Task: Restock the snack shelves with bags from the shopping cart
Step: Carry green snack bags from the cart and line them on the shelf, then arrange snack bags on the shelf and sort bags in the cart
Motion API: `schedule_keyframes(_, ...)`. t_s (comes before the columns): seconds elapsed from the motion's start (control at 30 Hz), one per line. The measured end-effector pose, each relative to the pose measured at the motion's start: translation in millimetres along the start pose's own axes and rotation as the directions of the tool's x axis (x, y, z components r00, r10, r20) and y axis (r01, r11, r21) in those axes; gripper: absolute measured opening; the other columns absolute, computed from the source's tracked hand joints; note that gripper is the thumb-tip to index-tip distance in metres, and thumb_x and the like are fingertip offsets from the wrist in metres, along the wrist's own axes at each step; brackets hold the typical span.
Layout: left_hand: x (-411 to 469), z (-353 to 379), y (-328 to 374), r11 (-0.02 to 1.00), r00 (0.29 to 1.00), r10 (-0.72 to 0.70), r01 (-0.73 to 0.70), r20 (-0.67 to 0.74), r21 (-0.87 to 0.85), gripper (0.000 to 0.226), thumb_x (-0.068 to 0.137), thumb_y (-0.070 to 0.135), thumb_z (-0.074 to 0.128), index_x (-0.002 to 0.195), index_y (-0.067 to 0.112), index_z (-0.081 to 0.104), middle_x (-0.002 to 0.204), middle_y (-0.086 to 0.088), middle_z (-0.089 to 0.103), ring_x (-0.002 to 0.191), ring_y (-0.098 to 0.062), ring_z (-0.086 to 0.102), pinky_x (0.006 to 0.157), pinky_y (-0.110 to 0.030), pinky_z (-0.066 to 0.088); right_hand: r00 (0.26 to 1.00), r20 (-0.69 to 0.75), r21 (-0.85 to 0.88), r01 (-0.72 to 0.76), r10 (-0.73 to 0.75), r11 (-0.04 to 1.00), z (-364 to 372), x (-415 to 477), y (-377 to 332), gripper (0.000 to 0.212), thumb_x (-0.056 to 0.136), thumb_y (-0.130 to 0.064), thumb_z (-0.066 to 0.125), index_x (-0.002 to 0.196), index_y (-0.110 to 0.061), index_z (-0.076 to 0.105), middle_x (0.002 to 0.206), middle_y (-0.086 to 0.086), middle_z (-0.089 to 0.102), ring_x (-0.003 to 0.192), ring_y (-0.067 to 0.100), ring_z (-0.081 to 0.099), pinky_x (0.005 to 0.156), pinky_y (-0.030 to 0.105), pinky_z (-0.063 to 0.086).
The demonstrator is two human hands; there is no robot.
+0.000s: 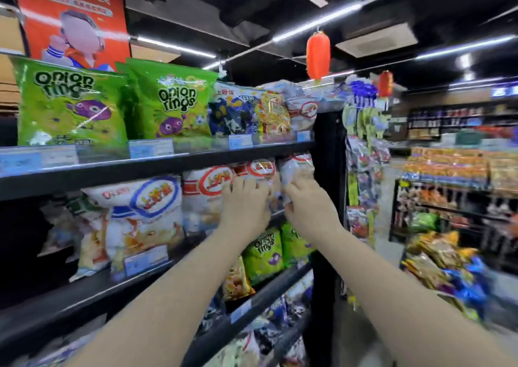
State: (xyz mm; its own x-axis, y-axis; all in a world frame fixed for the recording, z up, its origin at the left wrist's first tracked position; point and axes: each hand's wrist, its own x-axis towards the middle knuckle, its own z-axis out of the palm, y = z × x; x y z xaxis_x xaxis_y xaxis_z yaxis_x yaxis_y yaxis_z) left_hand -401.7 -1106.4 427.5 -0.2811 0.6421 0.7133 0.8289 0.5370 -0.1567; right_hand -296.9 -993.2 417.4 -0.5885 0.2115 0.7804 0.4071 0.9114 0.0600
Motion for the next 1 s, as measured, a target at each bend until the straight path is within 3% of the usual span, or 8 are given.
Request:
schedule_keyframes(0.17,19.6,48.6,119.4,0.983,0.989,0.142,-0.137,0.033,-0.118,0.033,0.068,0.029,0.073,0.1,0.022,0.067,0.099,-0.007,0.061,0.099,-0.035,0.056,0.083,-0.049,0.045,0.984,0.094,-0.106,-0.141,0.151,0.984,-2.2,-67.0,108.2,0.032,0.083,-0.015,0.062,0.115,-0.014,0.06,0.105,0.007,0.059,0.099,0.032,0.053,0.078,0.043,0.049)
schedule_keyframes(0.27,30.5,80.6,197.1,0.961,0.982,0.186,-0.173,0.042,-0.214,0.034,0.07,0.031,0.071,0.102,0.022,0.067,0.101,-0.004,0.062,0.098,-0.033,0.055,0.081,-0.045,0.044,0.956,0.151,-0.226,-0.214,0.251,0.95,-6.7,-111.8,177.1,0.037,0.088,-0.018,0.056,0.125,-0.019,0.052,0.115,0.004,0.056,0.109,0.029,0.051,0.086,0.041,0.044)
schedule_keyframes(0.37,37.5,113.2,283.0,0.934,0.974,0.223,-0.199,0.049,-0.298,0.031,0.08,0.033,0.062,0.11,0.024,0.064,0.108,-0.002,0.06,0.104,-0.03,0.053,0.084,-0.042,0.04,0.917,0.195,-0.306,-0.279,0.347,0.91,-11.9,-153.7,251.8,0.035,0.087,-0.02,0.058,0.122,-0.019,0.054,0.114,0.004,0.057,0.109,0.03,0.051,0.083,0.039,0.042)
schedule_keyframes(0.53,49.7,164.6,427.8,0.872,0.948,0.299,-0.225,0.111,-0.435,0.037,0.086,0.033,0.057,0.122,0.026,0.057,0.122,-0.002,0.056,0.12,-0.029,0.045,0.095,-0.041,0.035,0.87,0.241,-0.438,-0.299,0.431,0.848,-27.6,-212.8,368.8,0.029,0.067,-0.014,0.074,0.094,-0.015,0.064,0.087,0.007,0.063,0.084,0.034,0.059,0.062,0.035,0.04)
schedule_keyframes(0.73,57.6,215.0,561.9,0.843,0.908,0.372,-0.245,0.19,-0.48,0.036,0.071,0.027,0.065,0.107,0.022,0.066,0.106,-0.005,0.063,0.101,-0.034,0.055,0.085,-0.042,0.04,0.807,0.286,-0.449,-0.364,0.517,0.816,-14.9,-286.5,480.6,0.044,0.045,-0.012,0.084,0.085,-0.014,0.065,0.067,0.007,0.06,0.063,0.033,0.061,0.047,0.033,0.042)
schedule_keyframes(0.83,53.2,254.5,604.1,0.843,0.901,0.374,-0.231,0.219,-0.486,0.032,0.059,0.025,0.072,0.09,0.022,0.069,0.089,-0.005,0.064,0.086,-0.032,0.058,0.076,-0.043,0.045,0.763,0.369,-0.427,-0.367,0.53,0.826,10.2,-328.9,523.7,0.035,0.051,-0.009,0.081,0.081,-0.015,0.064,0.068,0.007,0.056,0.063,0.033,0.058,0.05,0.036,0.043)
schedule_keyframes(1.0,54.9,323.4,666.9,0.824,0.848,0.443,-0.258,0.29,-0.505,0.034,0.052,0.023,0.078,0.085,0.02,0.069,0.085,-0.007,0.062,0.082,-0.033,0.06,0.073,-0.042,0.046,0.646,0.436,-0.428,-0.465,0.627,0.775,53.9,-370.7,591.3,0.047,0.044,-0.006,0.08,0.087,-0.015,0.062,0.069,0.007,0.059,0.061,0.033,0.058,0.049,0.032,0.044)
